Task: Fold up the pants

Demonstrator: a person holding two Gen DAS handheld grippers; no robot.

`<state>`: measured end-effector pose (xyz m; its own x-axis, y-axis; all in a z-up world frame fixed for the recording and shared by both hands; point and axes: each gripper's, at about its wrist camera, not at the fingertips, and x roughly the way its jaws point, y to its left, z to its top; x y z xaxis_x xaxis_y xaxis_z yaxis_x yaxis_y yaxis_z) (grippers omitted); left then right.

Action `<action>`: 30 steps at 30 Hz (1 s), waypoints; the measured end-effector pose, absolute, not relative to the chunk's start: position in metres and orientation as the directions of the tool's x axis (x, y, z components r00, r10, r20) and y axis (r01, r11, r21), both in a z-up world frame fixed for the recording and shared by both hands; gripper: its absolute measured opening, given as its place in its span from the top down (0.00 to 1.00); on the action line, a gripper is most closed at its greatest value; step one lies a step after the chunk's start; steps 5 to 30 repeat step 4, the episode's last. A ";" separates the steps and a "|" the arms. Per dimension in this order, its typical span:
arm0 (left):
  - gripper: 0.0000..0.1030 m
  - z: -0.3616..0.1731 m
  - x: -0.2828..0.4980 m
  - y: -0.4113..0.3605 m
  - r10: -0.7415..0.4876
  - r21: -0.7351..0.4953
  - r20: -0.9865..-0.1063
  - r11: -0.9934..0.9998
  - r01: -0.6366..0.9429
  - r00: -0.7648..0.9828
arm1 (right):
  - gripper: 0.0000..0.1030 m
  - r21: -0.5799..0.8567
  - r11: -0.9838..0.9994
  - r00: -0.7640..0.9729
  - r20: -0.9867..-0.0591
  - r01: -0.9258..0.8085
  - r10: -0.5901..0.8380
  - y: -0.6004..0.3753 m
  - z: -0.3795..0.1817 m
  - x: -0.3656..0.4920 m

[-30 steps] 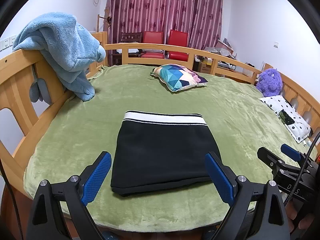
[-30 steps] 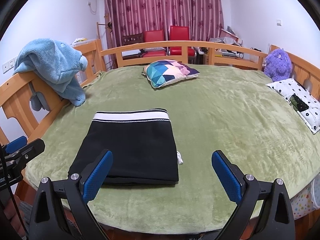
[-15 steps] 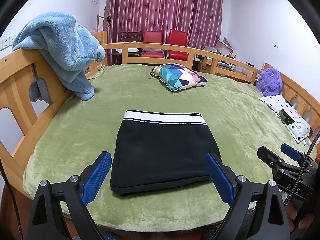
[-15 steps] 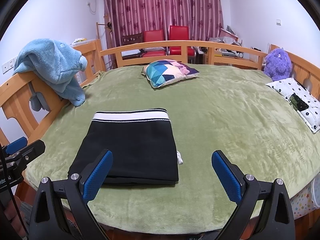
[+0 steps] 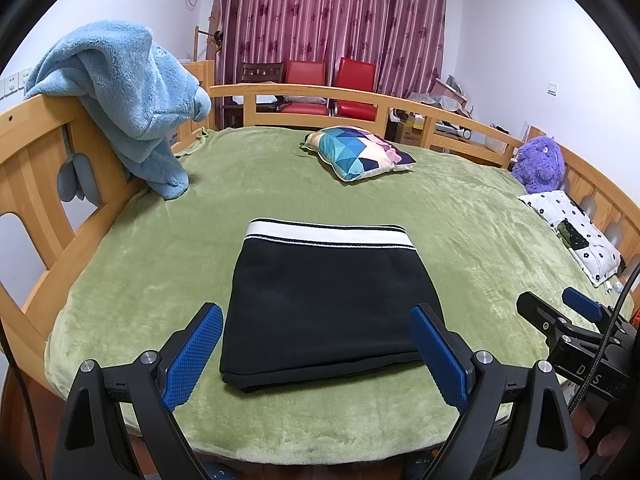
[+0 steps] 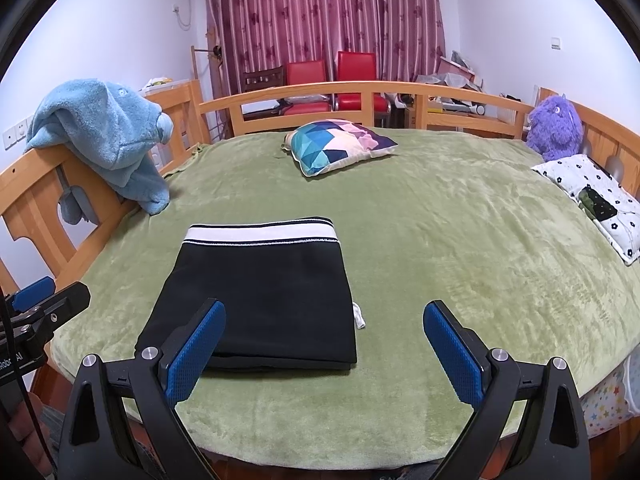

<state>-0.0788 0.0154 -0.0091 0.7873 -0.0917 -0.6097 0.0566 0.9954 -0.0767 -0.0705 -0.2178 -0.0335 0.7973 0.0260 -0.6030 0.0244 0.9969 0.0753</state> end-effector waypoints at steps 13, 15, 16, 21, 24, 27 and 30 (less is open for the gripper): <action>0.08 -0.011 -0.078 0.015 -0.091 -0.077 -0.615 0.996 0.054 0.783 | 0.05 0.077 0.997 0.794 -0.607 0.025 0.027 -0.218 -0.035 -0.069; 0.08 -0.011 -0.078 0.015 -0.091 -0.077 -0.615 0.996 0.054 0.783 | 0.05 0.077 0.997 0.794 -0.607 0.025 0.027 -0.218 -0.035 -0.069; 0.08 -0.011 -0.078 0.015 -0.091 -0.077 -0.615 0.996 0.054 0.783 | 0.05 0.077 0.997 0.794 -0.607 0.025 0.027 -0.218 -0.035 -0.069; 0.08 -0.011 -0.078 0.015 -0.091 -0.077 -0.615 0.996 0.054 0.783 | 0.05 0.077 0.997 0.794 -0.607 0.025 0.027 -0.218 -0.035 -0.069; 0.08 -0.011 -0.078 0.015 -0.091 -0.077 -0.615 0.996 0.054 0.783 | 0.05 0.077 0.997 0.794 -0.607 0.025 0.027 -0.218 -0.035 -0.069; 0.08 -0.011 -0.078 0.015 -0.091 -0.077 -0.615 0.996 0.054 0.783 | 0.05 0.077 0.997 0.794 -0.607 0.025 0.027 -0.218 -0.035 -0.069; 0.08 -0.011 -0.078 0.015 -0.091 -0.077 -0.615 0.996 0.054 0.783 | 0.05 0.077 0.997 0.794 -0.607 0.025 0.027 -0.218 -0.035 -0.069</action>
